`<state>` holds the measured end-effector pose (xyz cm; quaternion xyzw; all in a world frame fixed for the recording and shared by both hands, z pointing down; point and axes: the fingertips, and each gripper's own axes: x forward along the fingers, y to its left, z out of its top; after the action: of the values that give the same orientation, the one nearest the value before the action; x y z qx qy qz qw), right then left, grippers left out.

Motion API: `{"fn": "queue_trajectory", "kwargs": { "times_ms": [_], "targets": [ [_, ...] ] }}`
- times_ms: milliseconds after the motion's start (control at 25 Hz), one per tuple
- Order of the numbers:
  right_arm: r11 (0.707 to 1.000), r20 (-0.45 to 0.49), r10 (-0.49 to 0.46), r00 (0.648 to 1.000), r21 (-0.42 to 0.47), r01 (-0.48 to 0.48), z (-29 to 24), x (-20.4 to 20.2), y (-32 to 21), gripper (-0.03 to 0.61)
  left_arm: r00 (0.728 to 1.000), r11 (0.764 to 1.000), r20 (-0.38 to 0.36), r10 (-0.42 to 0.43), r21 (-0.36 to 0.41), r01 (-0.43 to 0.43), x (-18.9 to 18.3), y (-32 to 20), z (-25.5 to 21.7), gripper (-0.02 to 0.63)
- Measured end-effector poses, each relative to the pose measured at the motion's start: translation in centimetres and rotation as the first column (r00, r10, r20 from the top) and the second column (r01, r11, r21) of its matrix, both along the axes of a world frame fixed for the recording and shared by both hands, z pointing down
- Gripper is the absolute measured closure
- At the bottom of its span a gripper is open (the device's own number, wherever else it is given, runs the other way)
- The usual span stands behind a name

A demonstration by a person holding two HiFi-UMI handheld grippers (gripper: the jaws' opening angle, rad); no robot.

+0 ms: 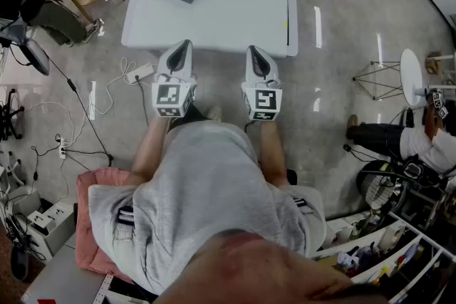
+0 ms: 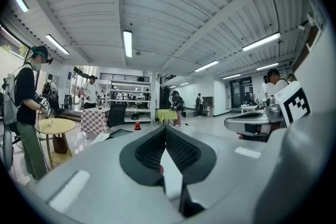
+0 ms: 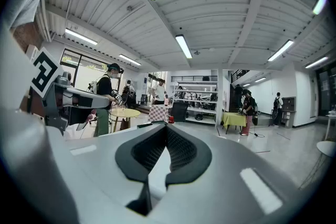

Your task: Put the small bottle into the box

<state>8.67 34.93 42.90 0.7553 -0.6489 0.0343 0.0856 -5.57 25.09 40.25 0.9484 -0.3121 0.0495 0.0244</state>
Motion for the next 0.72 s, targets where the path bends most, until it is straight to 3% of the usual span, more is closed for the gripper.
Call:
{"fn": "queue_trajectory", "kwargs": {
  "times_ms": [480, 720],
  "targets": [
    [0.999, 0.014, -0.017, 1.0, 0.041, 0.017, -0.7, -0.1, 0.5, 0.575, 1.0, 1.0, -0.01, 0.015, 0.012, -0.015, 0.3, 1.1, 0.3, 0.603],
    [1.0, 0.002, -0.019, 1.0, 0.013, 0.019, -0.2, 0.3, 0.0, 0.575, 1.0, 1.0, 0.0, 0.009, 0.008, -0.009, 0.4, 0.9, 0.5, 0.603]
  ]
}}
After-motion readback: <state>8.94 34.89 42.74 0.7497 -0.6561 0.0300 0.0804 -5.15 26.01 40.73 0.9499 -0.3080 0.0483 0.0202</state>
